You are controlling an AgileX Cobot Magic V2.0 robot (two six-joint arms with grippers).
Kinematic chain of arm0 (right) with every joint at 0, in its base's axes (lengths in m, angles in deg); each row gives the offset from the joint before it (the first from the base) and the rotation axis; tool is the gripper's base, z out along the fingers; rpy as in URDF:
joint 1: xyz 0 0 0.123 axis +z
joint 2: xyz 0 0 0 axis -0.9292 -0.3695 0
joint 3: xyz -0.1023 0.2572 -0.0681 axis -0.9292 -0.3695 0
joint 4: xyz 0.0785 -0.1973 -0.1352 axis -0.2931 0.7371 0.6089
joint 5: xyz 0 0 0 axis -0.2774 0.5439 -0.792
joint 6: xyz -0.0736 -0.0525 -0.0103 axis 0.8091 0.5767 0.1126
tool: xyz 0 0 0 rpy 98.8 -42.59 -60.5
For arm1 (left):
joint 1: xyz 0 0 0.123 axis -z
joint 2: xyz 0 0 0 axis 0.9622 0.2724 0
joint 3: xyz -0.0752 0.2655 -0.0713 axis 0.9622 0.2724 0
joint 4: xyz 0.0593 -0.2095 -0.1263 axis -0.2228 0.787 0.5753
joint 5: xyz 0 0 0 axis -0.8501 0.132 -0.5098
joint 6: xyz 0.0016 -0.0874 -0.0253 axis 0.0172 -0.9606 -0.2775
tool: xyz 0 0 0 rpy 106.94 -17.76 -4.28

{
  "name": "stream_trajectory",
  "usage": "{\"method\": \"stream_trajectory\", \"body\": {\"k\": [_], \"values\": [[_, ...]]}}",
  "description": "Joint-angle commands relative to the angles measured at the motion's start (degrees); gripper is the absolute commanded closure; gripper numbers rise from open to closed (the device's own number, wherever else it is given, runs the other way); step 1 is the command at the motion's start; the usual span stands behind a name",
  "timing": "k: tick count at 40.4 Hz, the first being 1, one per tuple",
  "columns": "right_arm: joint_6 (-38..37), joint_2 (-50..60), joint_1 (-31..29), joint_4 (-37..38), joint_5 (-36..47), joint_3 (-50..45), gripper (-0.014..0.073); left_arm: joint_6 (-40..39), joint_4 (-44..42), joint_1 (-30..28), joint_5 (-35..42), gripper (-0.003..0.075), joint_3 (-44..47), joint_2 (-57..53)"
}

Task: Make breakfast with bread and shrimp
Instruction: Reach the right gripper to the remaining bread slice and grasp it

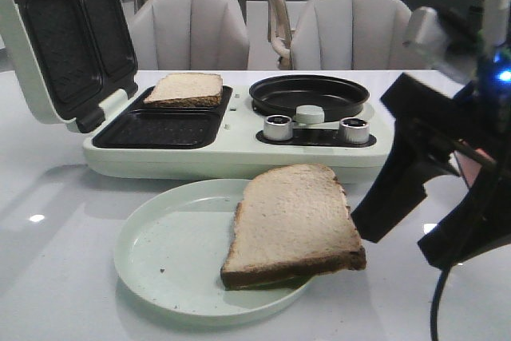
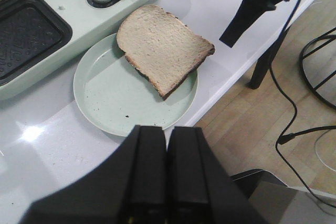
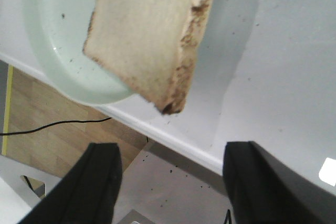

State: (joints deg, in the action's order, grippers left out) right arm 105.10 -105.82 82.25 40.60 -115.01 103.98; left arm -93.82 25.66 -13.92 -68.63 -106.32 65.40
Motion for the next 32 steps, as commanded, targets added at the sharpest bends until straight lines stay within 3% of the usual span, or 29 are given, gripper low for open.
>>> {"method": "stream_trajectory", "body": {"k": [1,19,32], "values": [[1.6,-2.41,-0.07,-3.15,0.94,3.4,0.0067,0.01,-0.94,-0.06,3.86,0.0621,-1.54,-0.32],[9.5,-12.36,-0.07,-13.63,1.96,12.12,0.0087,0.01,-0.94,-0.06,3.86,0.062,-1.54,-0.32],[9.5,-13.17,-0.07,-13.5,3.21,12.74,0.0382,0.01,-0.94,-0.06,3.86,0.0621,-1.54,-0.32]]}}
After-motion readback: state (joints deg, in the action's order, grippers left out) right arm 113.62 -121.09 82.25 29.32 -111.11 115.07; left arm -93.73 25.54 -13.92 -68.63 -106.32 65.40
